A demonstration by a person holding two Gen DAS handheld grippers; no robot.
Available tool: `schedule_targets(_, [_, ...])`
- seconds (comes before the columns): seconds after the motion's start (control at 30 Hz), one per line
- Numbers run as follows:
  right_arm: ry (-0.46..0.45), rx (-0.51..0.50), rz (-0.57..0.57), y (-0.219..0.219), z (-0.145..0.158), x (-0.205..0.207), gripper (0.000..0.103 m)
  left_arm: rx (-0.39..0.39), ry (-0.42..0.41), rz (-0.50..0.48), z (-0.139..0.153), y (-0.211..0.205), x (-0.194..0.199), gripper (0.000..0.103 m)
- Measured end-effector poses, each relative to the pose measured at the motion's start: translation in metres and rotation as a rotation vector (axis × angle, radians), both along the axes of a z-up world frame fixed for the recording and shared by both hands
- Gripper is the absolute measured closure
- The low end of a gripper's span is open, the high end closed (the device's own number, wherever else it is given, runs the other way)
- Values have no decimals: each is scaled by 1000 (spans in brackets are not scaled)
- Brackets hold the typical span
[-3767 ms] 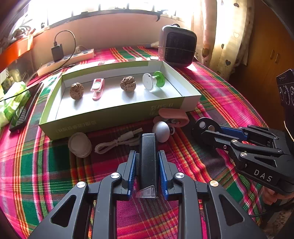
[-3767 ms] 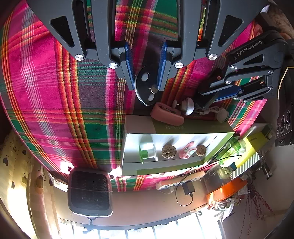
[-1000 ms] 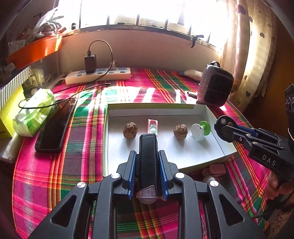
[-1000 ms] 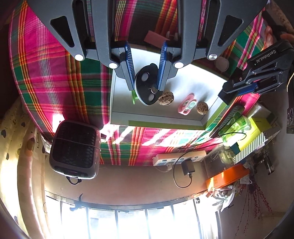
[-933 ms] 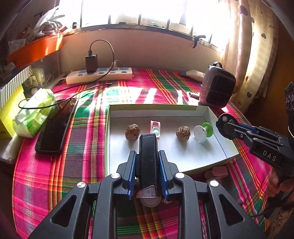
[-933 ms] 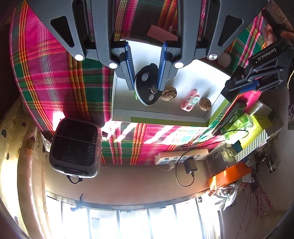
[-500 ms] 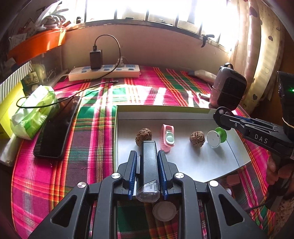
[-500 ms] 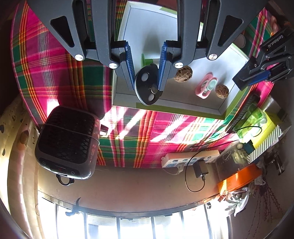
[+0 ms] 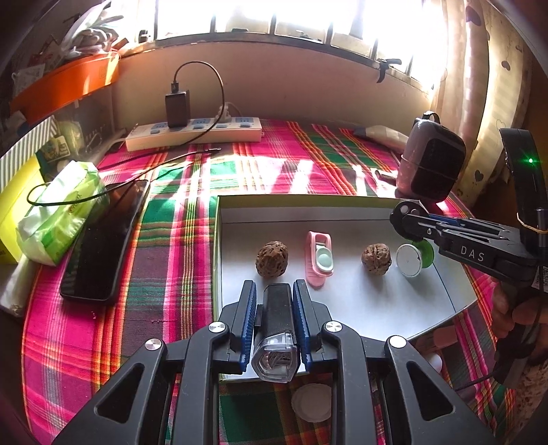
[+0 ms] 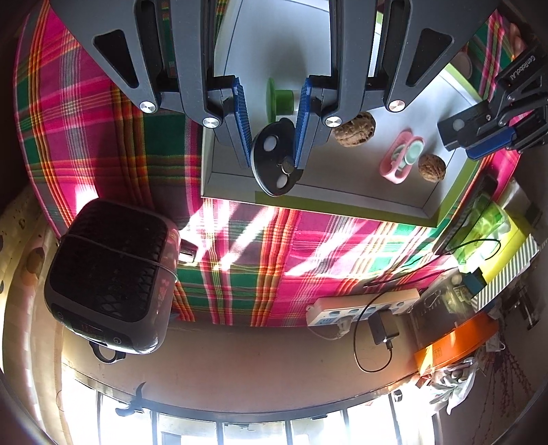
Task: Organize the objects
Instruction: 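Lower the stick and disc into the box and open both grippers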
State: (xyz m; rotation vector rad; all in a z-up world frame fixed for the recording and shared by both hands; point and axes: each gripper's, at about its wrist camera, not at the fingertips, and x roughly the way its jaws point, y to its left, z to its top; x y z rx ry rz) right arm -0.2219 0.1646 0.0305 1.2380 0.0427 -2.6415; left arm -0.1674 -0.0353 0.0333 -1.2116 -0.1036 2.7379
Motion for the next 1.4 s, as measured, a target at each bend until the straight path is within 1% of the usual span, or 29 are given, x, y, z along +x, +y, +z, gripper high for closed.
schedule_targets(0.57, [-38,14,1,-1,-11,-11,77,-13,-9,4,-1,3,-6,83])
schedule_targets(0.63, [-47,9,0,0,-12,-11,77,-21,-13,5,-4,3,-8,87])
schedule_targets(0.67, [-47,10,0,0,-13,-11,77,-25,-15,5,-5,3,-9,87])
schedule_targets(1.4, [-54,4,14,-4,-16,-9,77,-12,-13,21,-6,1,-11,86])
